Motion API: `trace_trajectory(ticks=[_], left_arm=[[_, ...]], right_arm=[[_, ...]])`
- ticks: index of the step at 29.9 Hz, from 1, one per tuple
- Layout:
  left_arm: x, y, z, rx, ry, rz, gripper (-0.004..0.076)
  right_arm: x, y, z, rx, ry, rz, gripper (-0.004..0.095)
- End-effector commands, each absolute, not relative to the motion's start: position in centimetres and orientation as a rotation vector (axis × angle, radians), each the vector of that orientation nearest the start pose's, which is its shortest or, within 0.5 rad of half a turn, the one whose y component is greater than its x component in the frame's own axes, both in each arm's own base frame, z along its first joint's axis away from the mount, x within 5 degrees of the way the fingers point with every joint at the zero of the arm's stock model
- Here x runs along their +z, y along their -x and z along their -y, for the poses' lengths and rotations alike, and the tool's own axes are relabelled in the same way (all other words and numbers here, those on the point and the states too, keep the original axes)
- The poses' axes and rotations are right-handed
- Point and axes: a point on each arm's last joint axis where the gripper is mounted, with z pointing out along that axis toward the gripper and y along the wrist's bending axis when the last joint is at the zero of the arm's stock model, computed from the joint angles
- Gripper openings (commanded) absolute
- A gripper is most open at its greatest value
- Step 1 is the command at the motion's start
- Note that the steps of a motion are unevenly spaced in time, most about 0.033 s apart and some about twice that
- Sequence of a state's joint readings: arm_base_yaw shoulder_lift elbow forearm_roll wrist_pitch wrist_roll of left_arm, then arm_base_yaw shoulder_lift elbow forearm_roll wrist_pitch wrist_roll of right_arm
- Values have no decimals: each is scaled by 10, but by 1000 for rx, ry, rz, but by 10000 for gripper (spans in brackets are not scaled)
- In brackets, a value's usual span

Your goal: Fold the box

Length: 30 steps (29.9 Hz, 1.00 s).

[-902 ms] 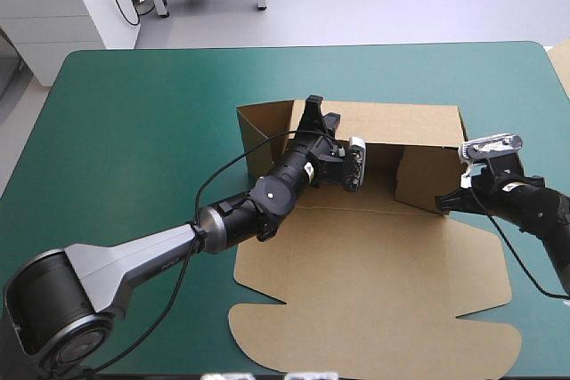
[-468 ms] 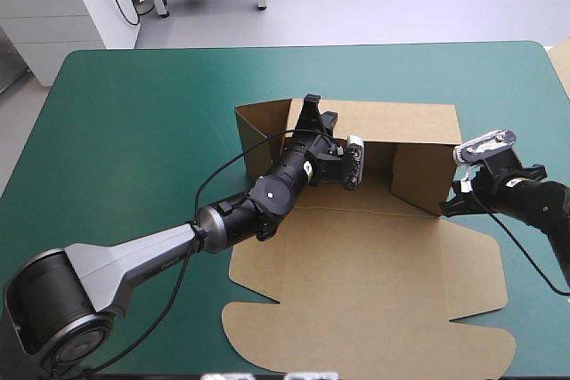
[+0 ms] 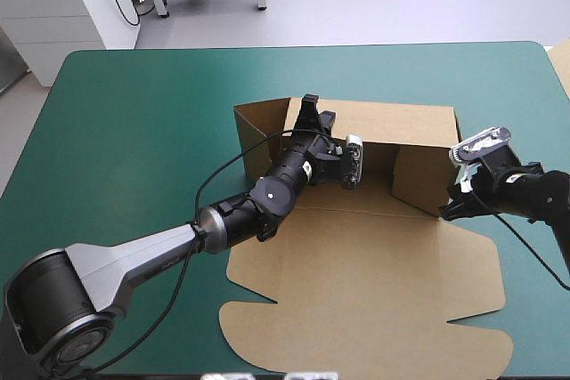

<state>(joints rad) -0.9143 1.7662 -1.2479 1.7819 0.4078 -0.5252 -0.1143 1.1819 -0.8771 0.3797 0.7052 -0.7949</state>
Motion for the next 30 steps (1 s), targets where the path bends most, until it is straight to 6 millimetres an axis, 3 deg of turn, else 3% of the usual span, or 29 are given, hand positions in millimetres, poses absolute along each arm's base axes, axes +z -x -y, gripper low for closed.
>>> trace_trajectory(ticks=[1, 10, 23, 25, 27, 30], left_arm=[[283, -277, 296, 600, -1517, -1195, -8], [283, -277, 296, 598, -1518, -1194, -8], [283, -277, 296, 600, -1517, -1195, -8], [283, -277, 296, 600, -1517, -1195, -8], [283, -277, 296, 600, -1517, -1195, -8], [283, -277, 296, 600, -1517, -1195, -8]], right_arm=[[317, -234, 3, 15, 536, -2278, 470], [314, -241, 3, 36, 495, -2262, 470], [286, -279, 0, 199, 366, -2246, 461], [281, -283, -1, 223, 348, -2262, 399], [277, -285, -1, 242, 347, -2281, 273], [274, -285, -3, 271, 349, -2299, -28]])
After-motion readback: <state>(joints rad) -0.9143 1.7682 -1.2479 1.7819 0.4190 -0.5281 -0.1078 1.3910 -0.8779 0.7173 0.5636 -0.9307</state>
